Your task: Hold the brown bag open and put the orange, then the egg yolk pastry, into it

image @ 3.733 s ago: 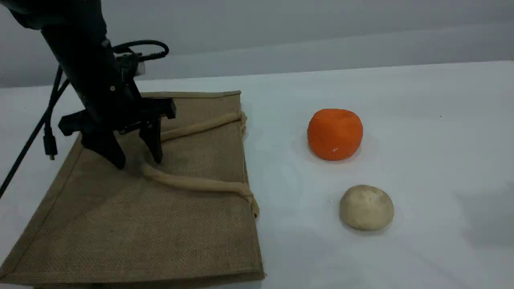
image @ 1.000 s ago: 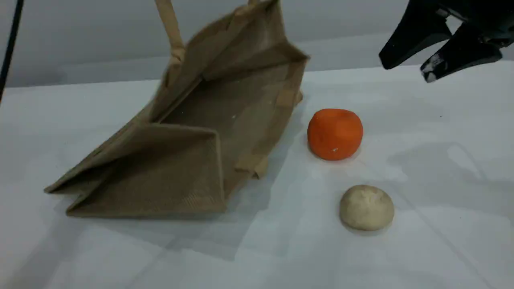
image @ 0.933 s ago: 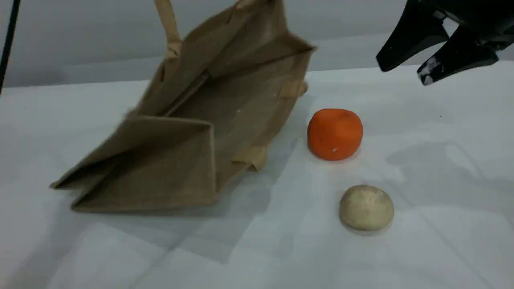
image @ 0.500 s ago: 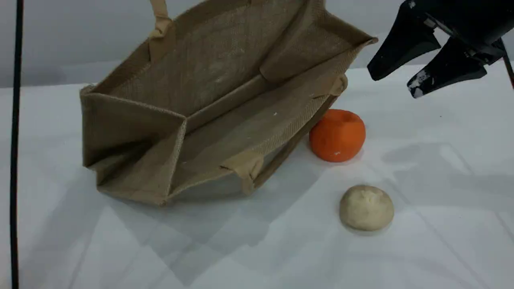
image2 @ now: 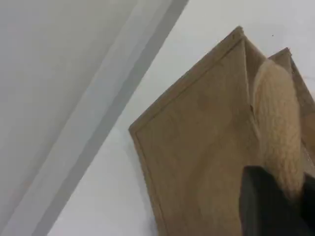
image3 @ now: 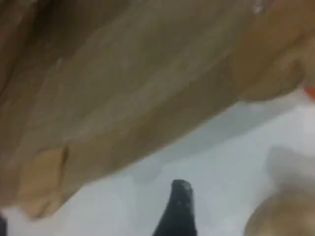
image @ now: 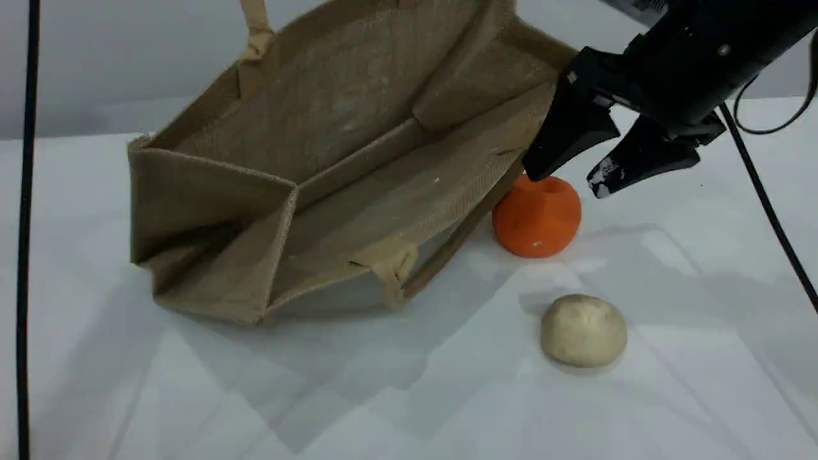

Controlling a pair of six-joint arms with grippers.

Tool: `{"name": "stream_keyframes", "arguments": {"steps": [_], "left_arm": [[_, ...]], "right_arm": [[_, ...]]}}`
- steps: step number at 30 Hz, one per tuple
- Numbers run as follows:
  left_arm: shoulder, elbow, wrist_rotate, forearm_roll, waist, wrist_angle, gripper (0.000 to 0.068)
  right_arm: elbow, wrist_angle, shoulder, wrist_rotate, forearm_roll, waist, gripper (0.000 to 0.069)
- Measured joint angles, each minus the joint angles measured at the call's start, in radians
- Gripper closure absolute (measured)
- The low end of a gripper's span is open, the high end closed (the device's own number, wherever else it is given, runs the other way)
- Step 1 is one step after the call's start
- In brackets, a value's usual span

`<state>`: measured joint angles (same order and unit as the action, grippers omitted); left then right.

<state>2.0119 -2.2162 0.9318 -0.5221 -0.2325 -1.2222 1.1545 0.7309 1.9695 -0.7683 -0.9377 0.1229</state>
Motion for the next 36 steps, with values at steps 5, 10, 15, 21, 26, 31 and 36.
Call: {"name": "stream_keyframes", "arguments": {"steps": [5, 10, 15, 21, 26, 31, 36], "left_arm": [[0.000, 0.000, -0.004, -0.001, 0.000, 0.001, 0.0584], [0.000, 0.000, -0.008, 0.058, 0.000, 0.001, 0.0584], [-0.001, 0.000, -0.026, 0.157, 0.001, 0.002, 0.0584], [-0.001, 0.000, -0.027, 0.165, 0.030, 0.001, 0.0585], [-0.001, 0.000, -0.036, 0.163, 0.062, 0.000, 0.0585], [-0.002, 0.000, -0.033, 0.163, 0.062, 0.002, 0.0585], [-0.001, 0.000, -0.032, 0.163, 0.062, 0.001, 0.0585]], "right_arm": [[0.035, -0.039, 0.063, -0.001, 0.000, -0.001, 0.0109], [0.043, -0.097, 0.095, -0.045, -0.011, -0.001, 0.0109], [0.043, -0.150, 0.096, -0.056, -0.013, -0.001, 0.0109], [0.043, -0.177, 0.097, -0.091, -0.035, -0.001, 0.0109], [0.070, -0.172, 0.126, -0.112, -0.067, -0.001, 0.0109], [0.107, -0.172, 0.178, -0.112, -0.067, 0.000, 0.0109], [0.151, -0.175, 0.232, -0.109, -0.073, 0.022, 0.0109]]}}
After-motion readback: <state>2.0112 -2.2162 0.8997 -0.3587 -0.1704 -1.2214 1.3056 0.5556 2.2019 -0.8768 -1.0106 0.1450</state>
